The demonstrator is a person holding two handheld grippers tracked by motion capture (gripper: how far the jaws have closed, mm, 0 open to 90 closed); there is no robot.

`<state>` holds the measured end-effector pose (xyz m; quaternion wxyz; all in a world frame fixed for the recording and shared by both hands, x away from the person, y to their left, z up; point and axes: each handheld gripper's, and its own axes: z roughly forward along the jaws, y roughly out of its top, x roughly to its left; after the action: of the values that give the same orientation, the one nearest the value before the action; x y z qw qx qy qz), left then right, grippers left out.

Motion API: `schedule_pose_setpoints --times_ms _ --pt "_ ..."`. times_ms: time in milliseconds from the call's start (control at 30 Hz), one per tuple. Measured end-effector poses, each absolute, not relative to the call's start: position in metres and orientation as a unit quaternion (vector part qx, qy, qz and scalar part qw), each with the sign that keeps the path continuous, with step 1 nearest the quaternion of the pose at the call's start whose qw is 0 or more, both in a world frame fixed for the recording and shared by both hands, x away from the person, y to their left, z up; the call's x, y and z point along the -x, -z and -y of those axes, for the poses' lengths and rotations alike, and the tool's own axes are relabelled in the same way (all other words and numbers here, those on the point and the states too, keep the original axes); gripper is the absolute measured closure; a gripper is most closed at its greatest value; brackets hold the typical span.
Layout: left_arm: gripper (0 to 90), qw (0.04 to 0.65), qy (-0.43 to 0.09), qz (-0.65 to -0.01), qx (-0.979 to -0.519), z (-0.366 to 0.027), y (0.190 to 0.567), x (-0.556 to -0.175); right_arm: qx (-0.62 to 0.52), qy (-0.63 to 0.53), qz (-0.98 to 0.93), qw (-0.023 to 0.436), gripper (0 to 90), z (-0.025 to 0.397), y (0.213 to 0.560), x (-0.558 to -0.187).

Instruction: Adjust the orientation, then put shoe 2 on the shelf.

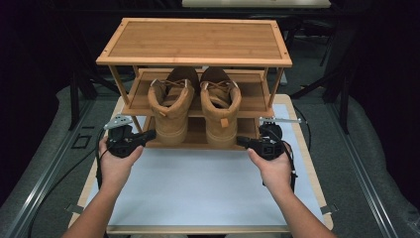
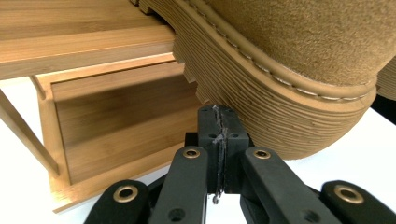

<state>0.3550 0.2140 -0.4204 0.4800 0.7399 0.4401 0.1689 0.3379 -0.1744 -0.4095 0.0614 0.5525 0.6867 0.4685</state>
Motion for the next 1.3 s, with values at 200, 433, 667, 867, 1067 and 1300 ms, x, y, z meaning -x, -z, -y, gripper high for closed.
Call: schedule_pose_setpoints --times_ms 200,433,667,867,1067,1300 --pt "90.0 0.491 -0.142 -0.435 -0.742 -0.212 0.421 -0.356 -0.541 -0.501 -0.675 0.027 89.8 0.155 0.412 -0.340" --pt "87.9 0.504 -0.150 -0.443 -0.726 -0.213 0.419 -0.357 -0.538 -0.473 -0.692 0.089 89.7 0.149 0.408 -0.338" --pt "87.4 0.505 -0.163 -0.455 -0.715 -0.209 0.417 -0.363 -0.559 -0.497 -0.656 0.102 86.5 0.156 0.410 -0.351" --pt "90.0 0.504 -0.167 -0.458 -0.713 -0.207 0.416 -0.363 -0.547 -0.499 -0.662 0.115 90.0 0.143 0.411 -0.350" --pt "90.0 0.503 -0.165 -0.458 -0.714 -0.202 0.413 -0.361 -0.549 -0.507 -0.659 0.090 90.0 0.146 0.409 -0.352" --pt "90.0 0.517 -0.164 -0.449 -0.710 -0.198 0.407 -0.358 -0.543 -0.502 -0.665 0.108 90.0 0.143 0.403 -0.352"
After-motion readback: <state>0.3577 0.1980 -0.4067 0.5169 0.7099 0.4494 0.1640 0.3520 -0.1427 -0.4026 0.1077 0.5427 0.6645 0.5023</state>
